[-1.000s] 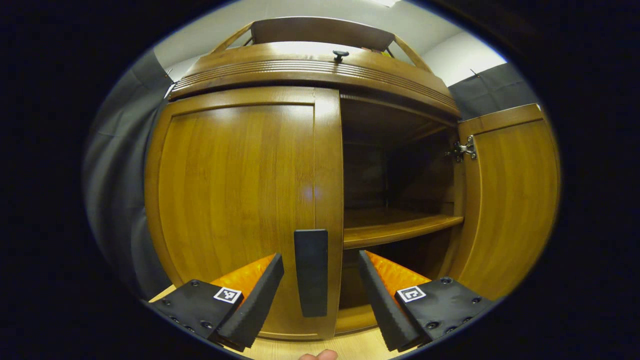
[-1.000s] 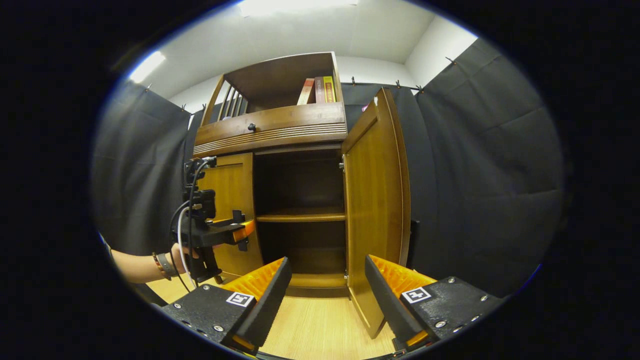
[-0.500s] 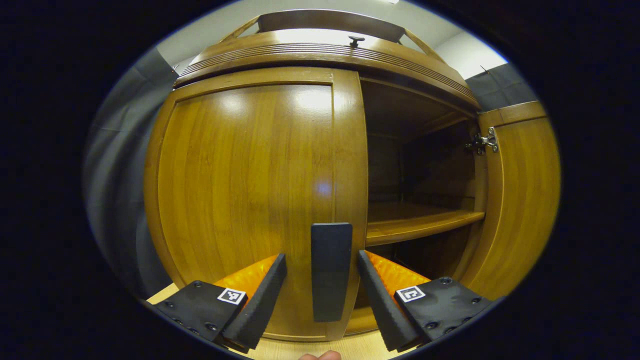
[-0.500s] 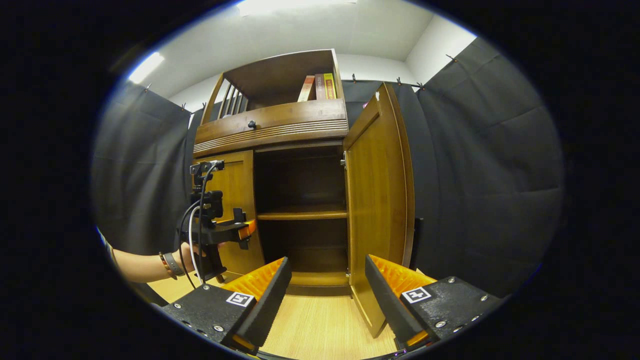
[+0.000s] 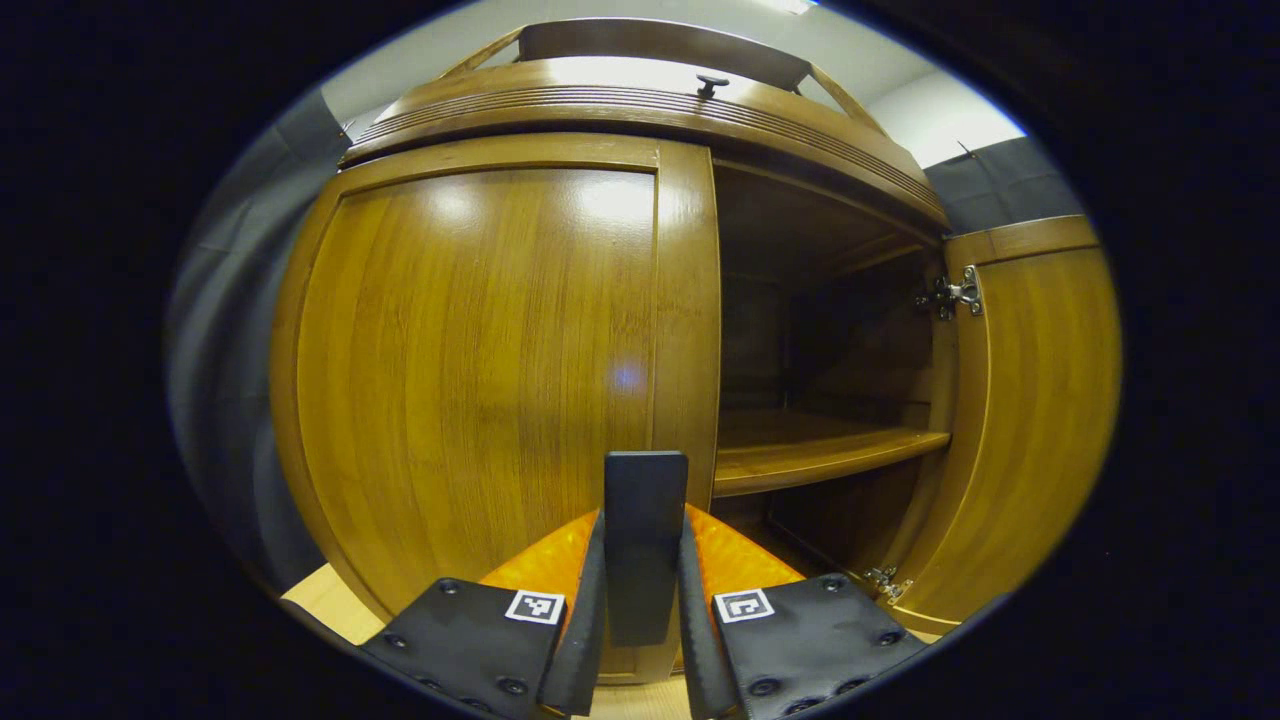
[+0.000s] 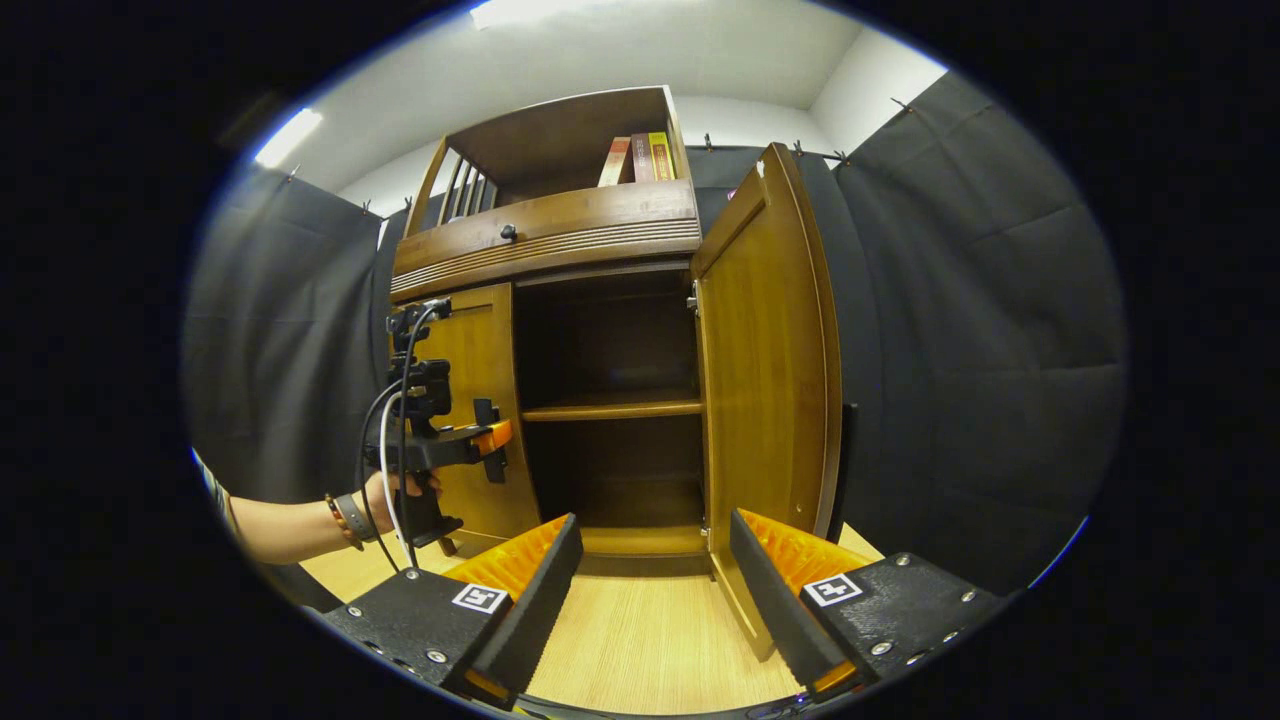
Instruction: Open the right door of the double-door shoe cabinet with the right hand, and open the left door with the left hand.
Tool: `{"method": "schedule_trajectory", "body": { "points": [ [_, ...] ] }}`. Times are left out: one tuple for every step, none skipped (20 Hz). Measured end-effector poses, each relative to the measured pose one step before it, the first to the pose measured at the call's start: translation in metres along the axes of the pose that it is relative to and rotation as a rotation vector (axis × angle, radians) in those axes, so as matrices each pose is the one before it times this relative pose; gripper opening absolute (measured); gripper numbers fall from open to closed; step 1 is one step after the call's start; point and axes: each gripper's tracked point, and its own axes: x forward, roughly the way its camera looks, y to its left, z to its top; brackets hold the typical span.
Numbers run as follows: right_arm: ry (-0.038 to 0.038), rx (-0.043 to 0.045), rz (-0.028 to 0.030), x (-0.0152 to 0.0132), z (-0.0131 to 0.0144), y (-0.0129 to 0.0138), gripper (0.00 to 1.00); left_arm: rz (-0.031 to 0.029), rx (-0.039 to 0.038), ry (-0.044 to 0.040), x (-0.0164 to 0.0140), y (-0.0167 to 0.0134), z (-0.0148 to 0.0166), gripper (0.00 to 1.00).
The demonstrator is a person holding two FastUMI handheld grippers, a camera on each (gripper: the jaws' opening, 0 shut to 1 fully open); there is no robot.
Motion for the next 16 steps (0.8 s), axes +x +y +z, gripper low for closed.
{"method": "schedule_trajectory", "body": {
  "points": [
    [-0.00102, -0.00425, -0.00615, -0.00154, -0.00048, -0.00117, 0.92, 0.00609, 0.00061, -0.00201, 0.00203, -0.00164, 0.00047, 0.37],
    [0.00351, -0.00125, -0.00364, 0.00013, -0.00092, -0.00066, 0.92, 0.0019, -0.0015, 0.0021, -0.00077, -0.00036, -0.0004, 0.37],
    [0.00737, 0.00265, -0.00124, -0.00085, -0.0015, 0.00019, 0.92, -0.00034, 0.0108, -0.00107, 0.00125, 0.00002, -0.00052, 0.33],
    [0.00529, 0.00485, 0.00122, -0.00141, -0.00155, 0.00013, 0.92, -0.00332, 0.00573, 0.00361, -0.00126, 0.0005, -0.00022, 0.34],
    [0.00417, 0.00406, 0.00161, -0.00076, -0.00135, 0.00038, 0.92, -0.00668, 0.002, 0.00244, 0.00087, -0.00068, -0.0007, 0.34],
    [0.00447, 0.00184, 0.00126, -0.00126, -0.0008, 0.00095, 0.92, -0.00176, -0.00487, 0.00411, -0.00106, -0.00015, -0.0001, 0.34],
    [0.0042, -0.00261, 0.00041, -0.00165, -0.00123, 0.0003, 0.92, 0.0046, -0.00465, -0.00054, -0.00031, -0.00052, 0.00049, 0.34],
    [0.00188, -0.00657, -0.00437, -0.00119, -0.00068, -0.00052, 0.92, 0.00695, 0.00547, 0.00218, 0.00043, 0.00097, -0.00013, 0.34],
    [0.0008, -0.00897, -0.00498, -0.00211, 0.00033, -0.00041, 0.92, 0.00366, 0.01198, 0.0022, -0.00107, 0.00136, 0.00056, 0.34],
    [0.00141, -0.01137, -0.00233, -0.0022, -0.0002, -0.00059, 0.92, 0.00607, 0.00079, 0.00868, -0.00304, 0.00093, 0.00002, 0.34],
    [0.0001, -0.0144, -0.0045, -0.00239, -0.00029, -0.00118, 0.92, 0.00448, -0.00287, 0.00706, -0.00501, -0.00066, 0.00079, 0.34],
    [-0.00145, -0.01653, -0.00821, -0.00156, 0.00082, -0.00237, 0.92, 0.0047, 0.00171, 0.0024, -0.00773, 0.00046, 0.0009, 0.33],
    [-0.00194, -0.01495, -0.01089, -0.0018, 0.00004, -0.00176, 0.92, 0.0, 0.00258, -0.00293, -0.01533, 0.0003, -0.00094, 0.33],
    [-0.00097, -0.01077, -0.00814, -0.00091, -0.00024, -0.00196, 0.92, -0.00237, 0.00625, 0.00012, -0.01123, 0.0016, 0.00057, 0.33],
    [-0.00262, -0.00208, 0.00041, -0.00033, -0.00002, 0.001, 0.92, 0.00134, -0.00404, 0.00221, -0.01071, 0.00197, -0.00037, 0.33],
    [0.00063, 0.00601, 0.00771, 0.00059, 0.00008, 0.00291, 0.92, 0.00115, -0.01008, 0.00232, -0.01222, 0.00214, 0.00108, 0.33]
  ]
}}
